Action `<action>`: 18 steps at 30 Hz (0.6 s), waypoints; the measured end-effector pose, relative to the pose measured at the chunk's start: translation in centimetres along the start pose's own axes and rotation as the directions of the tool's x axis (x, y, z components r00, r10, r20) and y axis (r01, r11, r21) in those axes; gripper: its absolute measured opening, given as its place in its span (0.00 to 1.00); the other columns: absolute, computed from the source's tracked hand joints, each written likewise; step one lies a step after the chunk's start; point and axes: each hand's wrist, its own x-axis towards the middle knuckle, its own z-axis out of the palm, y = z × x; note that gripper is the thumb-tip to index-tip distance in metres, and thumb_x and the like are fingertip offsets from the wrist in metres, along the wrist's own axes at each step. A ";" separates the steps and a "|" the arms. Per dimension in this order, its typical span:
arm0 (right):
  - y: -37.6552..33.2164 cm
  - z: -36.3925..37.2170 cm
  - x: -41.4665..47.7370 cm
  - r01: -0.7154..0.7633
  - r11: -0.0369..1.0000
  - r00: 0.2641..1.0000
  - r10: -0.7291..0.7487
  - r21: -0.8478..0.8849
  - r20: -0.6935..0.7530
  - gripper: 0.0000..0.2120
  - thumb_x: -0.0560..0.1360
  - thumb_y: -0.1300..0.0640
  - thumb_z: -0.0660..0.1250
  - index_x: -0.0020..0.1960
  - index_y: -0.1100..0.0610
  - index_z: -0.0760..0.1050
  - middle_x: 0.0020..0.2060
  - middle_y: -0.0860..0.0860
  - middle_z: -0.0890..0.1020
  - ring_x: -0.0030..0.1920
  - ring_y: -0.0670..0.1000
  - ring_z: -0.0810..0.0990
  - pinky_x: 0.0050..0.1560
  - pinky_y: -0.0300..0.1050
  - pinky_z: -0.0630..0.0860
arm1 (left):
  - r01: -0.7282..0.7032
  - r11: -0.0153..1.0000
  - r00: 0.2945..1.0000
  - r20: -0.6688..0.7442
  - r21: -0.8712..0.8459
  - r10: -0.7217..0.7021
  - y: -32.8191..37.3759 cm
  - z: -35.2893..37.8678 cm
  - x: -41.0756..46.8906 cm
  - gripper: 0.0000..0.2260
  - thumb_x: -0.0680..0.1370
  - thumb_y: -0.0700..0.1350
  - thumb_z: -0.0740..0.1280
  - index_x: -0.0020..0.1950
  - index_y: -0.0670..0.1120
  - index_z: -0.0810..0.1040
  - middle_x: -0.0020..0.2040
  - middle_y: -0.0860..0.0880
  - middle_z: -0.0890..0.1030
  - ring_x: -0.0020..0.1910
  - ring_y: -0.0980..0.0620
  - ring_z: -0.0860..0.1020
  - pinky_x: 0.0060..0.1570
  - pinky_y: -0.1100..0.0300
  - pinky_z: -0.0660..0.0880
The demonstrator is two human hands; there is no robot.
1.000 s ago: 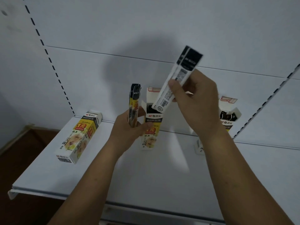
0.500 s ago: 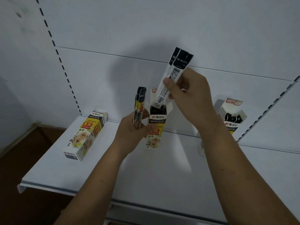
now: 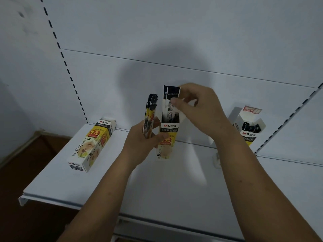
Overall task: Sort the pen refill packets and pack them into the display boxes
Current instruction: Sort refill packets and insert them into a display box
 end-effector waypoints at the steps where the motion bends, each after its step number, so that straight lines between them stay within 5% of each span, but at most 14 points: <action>1: -0.1 -0.1 0.1 0.018 1.000 1.000 -0.018 0.010 -0.014 0.05 0.79 0.56 0.74 0.54 0.52 0.84 0.44 0.45 0.85 0.42 0.41 0.80 0.40 0.27 0.70 | 0.002 1.000 1.000 0.003 -0.005 -0.002 0.0 0.0 0.0 0.15 0.79 0.43 0.74 0.65 0.44 0.81 0.32 0.65 0.81 0.27 0.62 0.78 0.27 0.72 0.71; 8: 1.2 1.0 0.0 0.005 0.967 0.961 0.066 -0.256 0.267 0.06 0.80 0.51 0.72 0.51 0.53 0.85 0.41 0.44 0.84 0.36 0.37 0.77 0.38 0.32 0.66 | 0.018 1.000 0.999 -0.029 -0.023 -0.019 -0.1 0.1 0.1 0.15 0.78 0.42 0.75 0.63 0.43 0.81 0.34 0.59 0.81 0.28 0.62 0.79 0.29 0.71 0.73; 13: 0.3 0.2 0.0 0.019 0.987 0.993 0.001 -0.157 0.122 0.06 0.80 0.57 0.72 0.55 0.55 0.86 0.47 0.48 0.86 0.36 0.30 0.75 0.40 0.23 0.67 | 0.002 1.000 1.000 -0.017 -0.011 -0.002 -0.1 0.1 0.1 0.16 0.78 0.43 0.75 0.65 0.44 0.81 0.38 0.58 0.80 0.28 0.61 0.78 0.28 0.71 0.72; 18: 0.7 0.9 0.4 0.010 0.947 0.962 0.078 -0.320 0.261 0.05 0.79 0.54 0.72 0.50 0.52 0.87 0.42 0.44 0.85 0.41 0.38 0.81 0.45 0.33 0.76 | 0.010 1.000 1.000 -0.024 0.012 -0.010 -0.2 0.1 0.1 0.15 0.78 0.44 0.75 0.64 0.45 0.81 0.36 0.59 0.80 0.27 0.62 0.78 0.28 0.71 0.72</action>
